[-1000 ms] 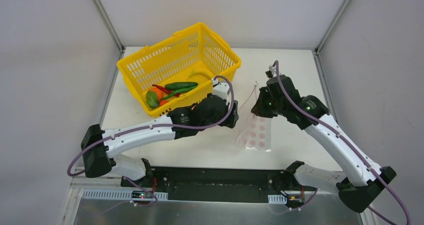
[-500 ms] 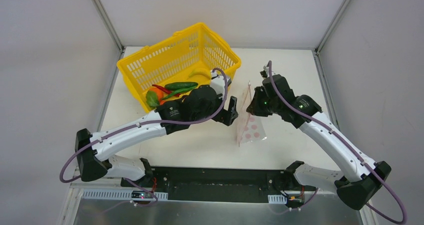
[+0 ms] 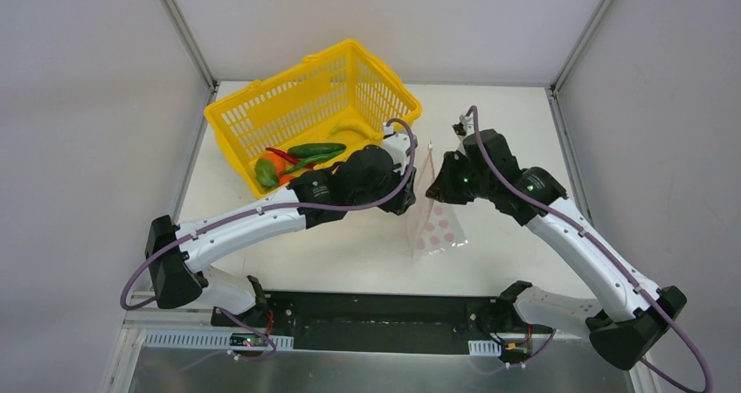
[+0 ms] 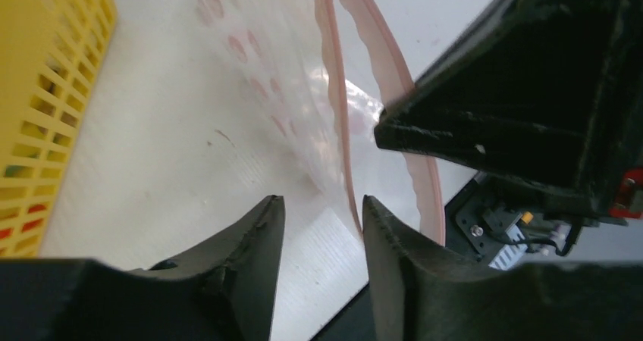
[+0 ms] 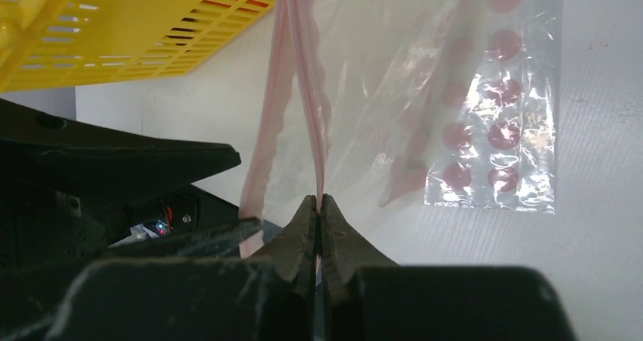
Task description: Place the food in the zip-top bag and seal the zipper
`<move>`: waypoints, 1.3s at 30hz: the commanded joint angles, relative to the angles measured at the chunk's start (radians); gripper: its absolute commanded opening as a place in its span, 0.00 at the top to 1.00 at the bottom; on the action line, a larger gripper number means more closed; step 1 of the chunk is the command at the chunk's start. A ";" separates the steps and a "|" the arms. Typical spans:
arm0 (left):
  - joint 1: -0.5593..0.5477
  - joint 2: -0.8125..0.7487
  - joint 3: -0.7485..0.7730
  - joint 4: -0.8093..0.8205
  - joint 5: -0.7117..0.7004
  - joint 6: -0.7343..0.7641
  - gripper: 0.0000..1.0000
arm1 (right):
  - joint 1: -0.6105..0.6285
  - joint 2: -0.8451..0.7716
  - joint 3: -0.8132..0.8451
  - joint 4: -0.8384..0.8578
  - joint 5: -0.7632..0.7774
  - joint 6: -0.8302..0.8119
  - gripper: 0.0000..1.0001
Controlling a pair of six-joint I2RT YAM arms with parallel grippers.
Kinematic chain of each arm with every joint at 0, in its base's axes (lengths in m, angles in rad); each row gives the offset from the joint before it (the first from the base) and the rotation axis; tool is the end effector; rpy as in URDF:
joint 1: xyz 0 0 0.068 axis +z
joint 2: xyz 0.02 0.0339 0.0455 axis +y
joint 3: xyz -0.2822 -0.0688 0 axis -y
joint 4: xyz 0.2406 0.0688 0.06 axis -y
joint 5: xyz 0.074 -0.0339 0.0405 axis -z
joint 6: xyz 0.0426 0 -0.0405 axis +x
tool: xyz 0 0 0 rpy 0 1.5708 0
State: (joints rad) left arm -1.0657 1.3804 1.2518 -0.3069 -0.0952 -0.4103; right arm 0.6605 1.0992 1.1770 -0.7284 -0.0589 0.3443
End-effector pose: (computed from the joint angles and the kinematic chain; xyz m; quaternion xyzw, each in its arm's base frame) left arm 0.1576 -0.2767 0.3701 0.2469 0.8056 -0.3316 0.4243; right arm 0.1720 0.1368 0.3728 -0.1539 0.8824 0.2368 0.3763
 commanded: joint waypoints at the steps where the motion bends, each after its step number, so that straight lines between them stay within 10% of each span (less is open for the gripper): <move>1: 0.005 0.020 0.053 -0.016 -0.075 0.005 0.62 | -0.004 -0.062 0.022 0.029 -0.069 -0.020 0.98; 10: 0.007 0.043 0.025 0.045 -0.039 -0.052 1.00 | -0.004 -0.094 -0.010 -0.010 -0.059 -0.008 0.95; 26: -0.004 0.002 -0.051 0.189 -0.098 -0.199 1.00 | -0.004 -0.113 -0.122 0.100 -0.061 0.160 0.70; 34: -0.004 -0.023 -0.058 0.175 -0.110 -0.171 1.00 | -0.004 -0.124 -0.131 0.110 -0.012 0.133 1.00; 39: 0.017 -0.074 -0.068 0.050 -0.206 -0.132 1.00 | -0.004 -0.138 -0.016 -0.053 0.172 0.034 1.00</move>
State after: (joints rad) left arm -1.0653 1.3869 1.1946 -0.1822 -0.2100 -0.5797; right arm 0.6605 0.9939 1.0447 -0.6678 -0.0490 0.4587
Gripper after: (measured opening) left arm 0.010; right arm 0.009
